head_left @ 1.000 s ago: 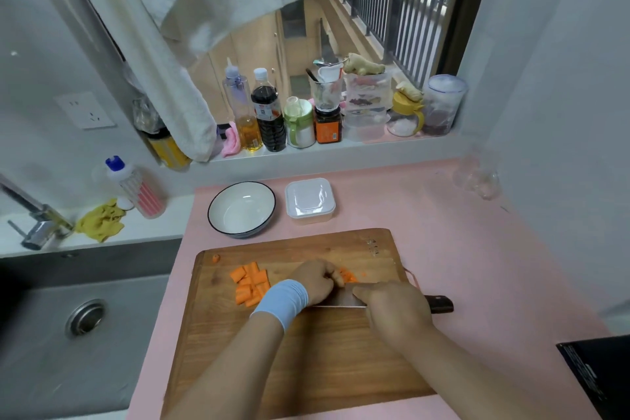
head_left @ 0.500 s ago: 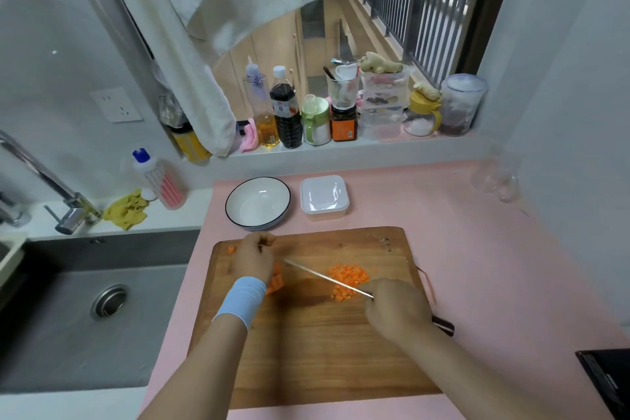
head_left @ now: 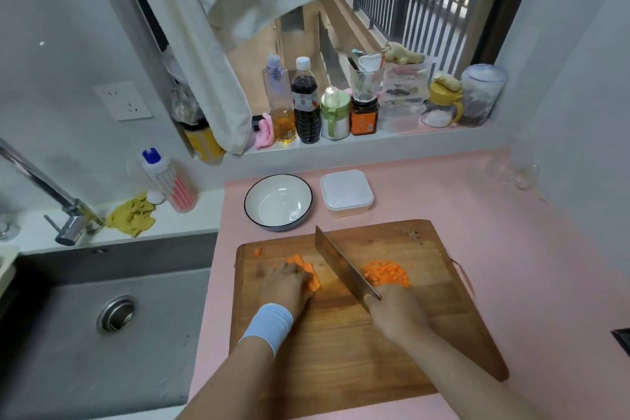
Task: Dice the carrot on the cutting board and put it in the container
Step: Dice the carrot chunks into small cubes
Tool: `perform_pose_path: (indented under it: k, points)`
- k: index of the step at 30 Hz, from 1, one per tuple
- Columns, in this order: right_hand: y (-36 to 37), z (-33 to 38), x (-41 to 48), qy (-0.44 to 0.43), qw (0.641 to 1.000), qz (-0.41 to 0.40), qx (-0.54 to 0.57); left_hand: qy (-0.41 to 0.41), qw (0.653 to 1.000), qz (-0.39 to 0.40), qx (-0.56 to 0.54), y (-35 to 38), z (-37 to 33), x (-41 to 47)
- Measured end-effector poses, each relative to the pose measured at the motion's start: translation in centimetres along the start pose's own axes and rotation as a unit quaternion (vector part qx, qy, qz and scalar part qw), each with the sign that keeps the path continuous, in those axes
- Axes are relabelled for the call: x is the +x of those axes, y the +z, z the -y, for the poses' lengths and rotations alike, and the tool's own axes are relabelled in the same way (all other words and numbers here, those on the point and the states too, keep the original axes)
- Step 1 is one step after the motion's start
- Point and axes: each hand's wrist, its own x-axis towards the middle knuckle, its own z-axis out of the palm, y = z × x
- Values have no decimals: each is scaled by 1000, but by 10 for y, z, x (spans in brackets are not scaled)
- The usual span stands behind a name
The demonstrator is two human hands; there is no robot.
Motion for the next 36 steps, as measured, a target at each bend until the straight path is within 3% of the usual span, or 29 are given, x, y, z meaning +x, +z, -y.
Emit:
perform_pose_path:
  k: [7, 13, 17, 24, 36]
  points:
    - [11, 1, -9, 19, 999, -30, 14, 84, 991, -62, -83, 24, -16, 7]
    - [7, -7, -17, 4, 998, -59, -33, 174, 959, -119, -190, 47, -34, 21]
    - [7, -13, -20, -21, 996, -66, -59, 232, 940, -142, -204, 53, -40, 17]
    - [13, -17, -28, -82, 987, -86, -107, 264, 924, -177, -213, 68, -40, 12]
    - [6, -25, -29, -87, 986, -63, -127, 266, 912, -195, -245, 77, -37, 13]
